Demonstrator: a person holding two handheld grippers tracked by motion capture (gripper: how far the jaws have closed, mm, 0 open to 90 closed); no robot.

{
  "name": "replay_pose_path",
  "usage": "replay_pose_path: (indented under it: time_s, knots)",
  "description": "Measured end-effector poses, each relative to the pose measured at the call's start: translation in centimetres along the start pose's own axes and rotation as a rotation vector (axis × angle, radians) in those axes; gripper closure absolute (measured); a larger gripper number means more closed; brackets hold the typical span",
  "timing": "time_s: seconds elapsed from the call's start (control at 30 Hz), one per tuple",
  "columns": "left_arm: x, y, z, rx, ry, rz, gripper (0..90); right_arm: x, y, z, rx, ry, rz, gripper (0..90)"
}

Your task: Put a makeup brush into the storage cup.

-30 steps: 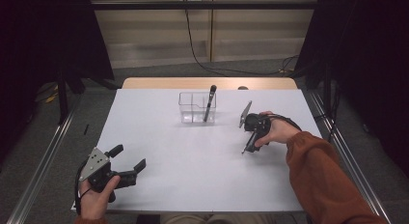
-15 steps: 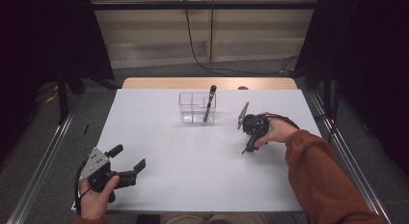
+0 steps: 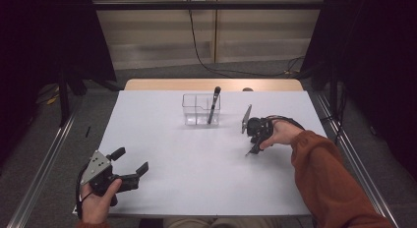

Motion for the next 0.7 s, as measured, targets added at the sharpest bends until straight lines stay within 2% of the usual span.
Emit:
replay_pose_path:
  time_s: [0.07,0.2,0.37,0.7]
  knots:
    - [0.00,0.01,-0.01,-0.001,0.000,0.000,2.9,0.09,0.06,-0.03,0.004,-0.002,0.003,61.2]
    - [-0.02,-0.01,-0.05,0.000,0.002,-0.002,2.9,0.42,0.28,-0.03,0.023,-0.001,0.014,67.7]
    - [-0.03,-0.02,-0.12,-0.002,0.000,0.000,2.8,0.40,0.37,-0.01,0.025,0.006,0.009,71.7]
    - [0.01,-0.03,-0.12,-0.002,0.000,-0.004,2.9,0.33,0.48,-0.04,0.040,0.030,0.039,82.2]
Point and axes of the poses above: each handheld gripper's, and its own axes: z roughly forward along the jaws, y roughly out of its top, x roughly to its left, the point moved 1 cm from there along z, roughly forward along the jaws, and after that the axes turned 3 degrees about y, right-handed, at the moved point
